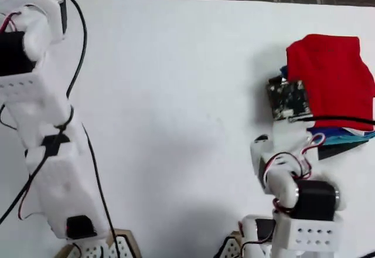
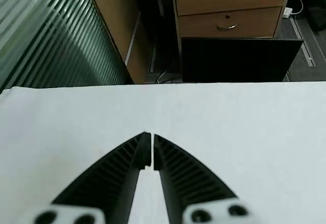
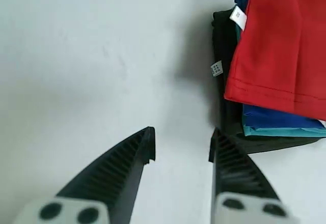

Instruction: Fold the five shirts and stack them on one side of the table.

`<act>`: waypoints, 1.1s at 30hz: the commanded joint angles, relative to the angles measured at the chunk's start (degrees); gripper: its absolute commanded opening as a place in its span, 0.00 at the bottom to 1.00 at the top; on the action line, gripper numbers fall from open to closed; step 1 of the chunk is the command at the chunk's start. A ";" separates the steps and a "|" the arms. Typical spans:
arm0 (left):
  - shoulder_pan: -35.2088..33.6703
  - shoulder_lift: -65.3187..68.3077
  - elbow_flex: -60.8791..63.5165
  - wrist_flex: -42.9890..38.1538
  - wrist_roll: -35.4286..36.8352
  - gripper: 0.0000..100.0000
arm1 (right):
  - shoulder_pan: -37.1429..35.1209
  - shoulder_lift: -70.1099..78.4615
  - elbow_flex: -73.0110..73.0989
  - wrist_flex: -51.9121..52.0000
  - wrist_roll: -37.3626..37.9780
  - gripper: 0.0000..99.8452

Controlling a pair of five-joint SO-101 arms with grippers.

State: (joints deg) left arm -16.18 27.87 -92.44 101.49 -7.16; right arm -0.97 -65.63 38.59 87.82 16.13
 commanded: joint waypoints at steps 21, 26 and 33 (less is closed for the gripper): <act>2.81 -84.13 108.18 -10.73 0.35 0.05 | -0.40 -30.90 42.37 -16.04 0.44 0.18; 2.81 -104.35 132.79 -19.96 -1.41 0.05 | -0.40 -37.49 50.02 -15.69 0.44 0.18; 2.81 -130.73 158.46 -18.90 -6.51 0.05 | -0.40 -37.23 56.97 -15.69 0.18 0.18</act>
State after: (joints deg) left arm -13.89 -93.45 58.51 82.68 -12.44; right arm -0.97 -101.85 94.59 72.79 16.13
